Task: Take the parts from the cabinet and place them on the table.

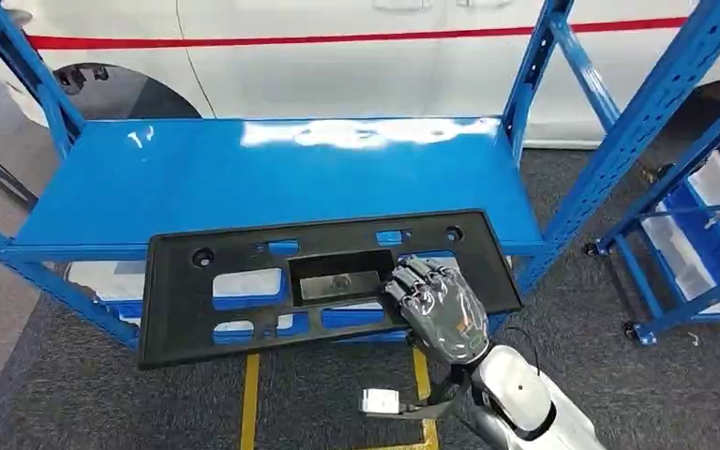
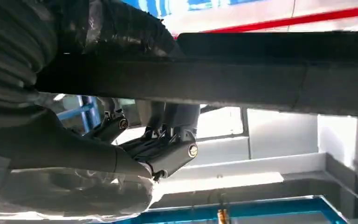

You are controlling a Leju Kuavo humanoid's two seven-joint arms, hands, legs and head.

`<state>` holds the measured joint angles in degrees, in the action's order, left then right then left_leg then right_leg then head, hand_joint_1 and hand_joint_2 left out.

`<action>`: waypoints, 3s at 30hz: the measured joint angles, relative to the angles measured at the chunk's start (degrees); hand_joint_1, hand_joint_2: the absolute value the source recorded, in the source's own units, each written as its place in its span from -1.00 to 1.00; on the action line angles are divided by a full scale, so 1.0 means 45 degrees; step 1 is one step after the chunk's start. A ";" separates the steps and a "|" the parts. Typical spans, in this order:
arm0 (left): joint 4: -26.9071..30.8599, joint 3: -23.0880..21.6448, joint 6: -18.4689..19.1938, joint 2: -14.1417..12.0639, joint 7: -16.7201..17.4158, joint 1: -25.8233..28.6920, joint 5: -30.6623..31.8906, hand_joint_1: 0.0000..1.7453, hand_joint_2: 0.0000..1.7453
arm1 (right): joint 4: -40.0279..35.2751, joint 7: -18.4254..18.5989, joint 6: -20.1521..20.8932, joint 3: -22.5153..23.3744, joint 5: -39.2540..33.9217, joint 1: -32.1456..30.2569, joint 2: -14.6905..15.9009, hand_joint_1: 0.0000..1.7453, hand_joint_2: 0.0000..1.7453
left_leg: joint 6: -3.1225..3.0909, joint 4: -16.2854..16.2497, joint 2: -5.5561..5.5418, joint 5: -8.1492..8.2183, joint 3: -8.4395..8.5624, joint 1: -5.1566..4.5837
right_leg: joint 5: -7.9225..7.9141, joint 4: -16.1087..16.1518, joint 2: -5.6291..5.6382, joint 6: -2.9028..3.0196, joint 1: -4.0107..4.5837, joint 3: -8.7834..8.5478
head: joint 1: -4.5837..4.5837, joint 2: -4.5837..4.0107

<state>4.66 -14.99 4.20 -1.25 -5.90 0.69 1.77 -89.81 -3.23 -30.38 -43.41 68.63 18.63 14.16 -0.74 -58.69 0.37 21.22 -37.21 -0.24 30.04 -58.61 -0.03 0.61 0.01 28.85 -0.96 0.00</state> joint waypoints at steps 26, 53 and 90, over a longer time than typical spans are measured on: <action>-0.0034 -0.0213 0.0155 -0.0088 -0.0015 -0.0101 -0.0019 -1.00 1.00 | -0.0451 0.0092 0.0738 0.0840 -0.0835 0.0165 0.1025 1.00 1.00 | -0.0342 -0.0042 -0.0007 0.0480 0.0126 -0.0014 | -0.0104 -0.1025 -0.0043 -0.0201 -0.0072 0.0306 | 0.0005 0.0000; -0.0194 -0.0345 0.0262 -0.0335 -0.0083 -0.0169 -0.0019 -1.00 1.00 | -0.0500 0.0029 0.1409 0.1234 -0.1214 0.0817 0.1200 1.00 1.00 | -0.0292 0.0229 0.0036 0.0731 0.0639 0.0151 | 0.0398 -0.4096 -0.0087 -0.0563 -0.0288 0.2908 | 0.0005 0.0000; -0.0792 -0.0447 0.0748 -0.0335 -0.0884 -0.0071 -0.0690 -1.00 1.00 | -0.0661 0.0097 0.1792 0.1729 -0.1384 0.0617 0.1486 1.00 1.00 | -0.0043 0.0238 0.0582 0.1016 0.0980 0.0109 | -0.0321 -0.0090 -0.0770 -0.0216 -0.0017 0.0560 | 0.0015 0.0000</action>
<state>1.09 -17.00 7.56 -2.75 -9.88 0.37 -1.33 -92.78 -2.80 -22.32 -35.63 62.40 21.40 20.85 -0.93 -57.62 2.99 25.79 -32.80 0.25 28.60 -59.01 -3.50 -0.36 -0.07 31.37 -0.90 0.00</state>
